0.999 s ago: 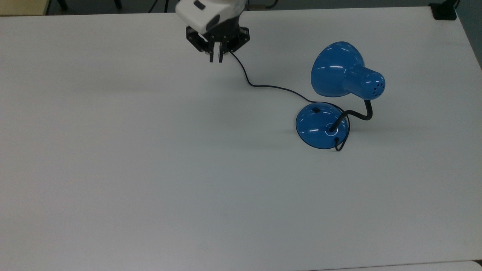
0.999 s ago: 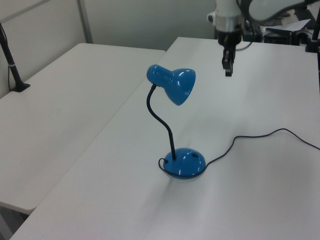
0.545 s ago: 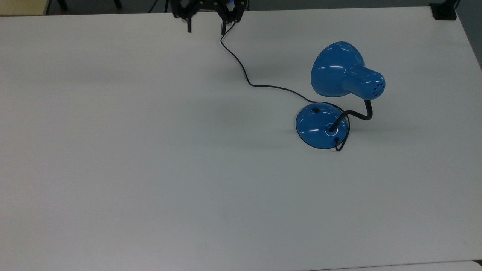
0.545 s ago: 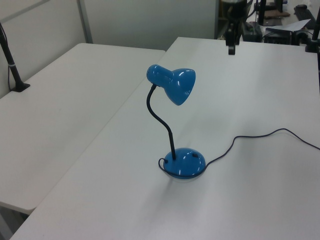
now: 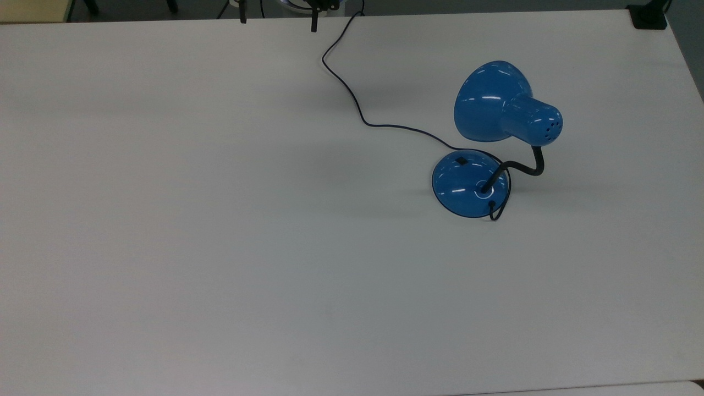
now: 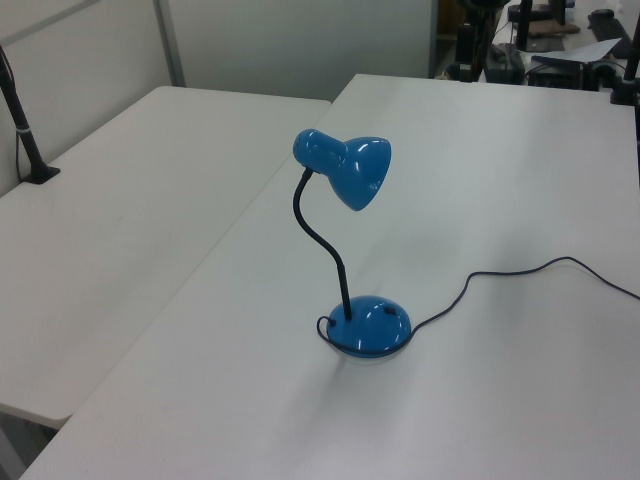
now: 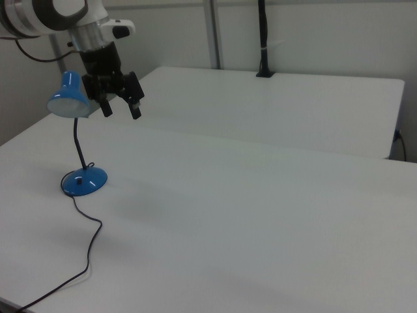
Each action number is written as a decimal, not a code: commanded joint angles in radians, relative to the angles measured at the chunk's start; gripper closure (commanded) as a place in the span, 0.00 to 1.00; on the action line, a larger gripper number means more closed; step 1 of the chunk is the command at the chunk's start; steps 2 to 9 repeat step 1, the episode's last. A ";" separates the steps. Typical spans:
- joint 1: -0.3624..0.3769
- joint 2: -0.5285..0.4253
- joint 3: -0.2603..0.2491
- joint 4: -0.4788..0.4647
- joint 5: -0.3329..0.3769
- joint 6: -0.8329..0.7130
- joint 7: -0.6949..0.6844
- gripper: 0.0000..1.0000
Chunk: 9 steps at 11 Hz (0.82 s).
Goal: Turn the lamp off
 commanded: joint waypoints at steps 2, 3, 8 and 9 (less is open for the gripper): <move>0.007 -0.012 -0.013 0.005 0.011 -0.025 0.009 0.00; 0.007 -0.012 -0.013 0.005 0.011 -0.025 0.009 0.00; 0.007 -0.012 -0.013 0.005 0.011 -0.025 0.009 0.00; 0.007 -0.012 -0.013 0.005 0.011 -0.025 0.009 0.00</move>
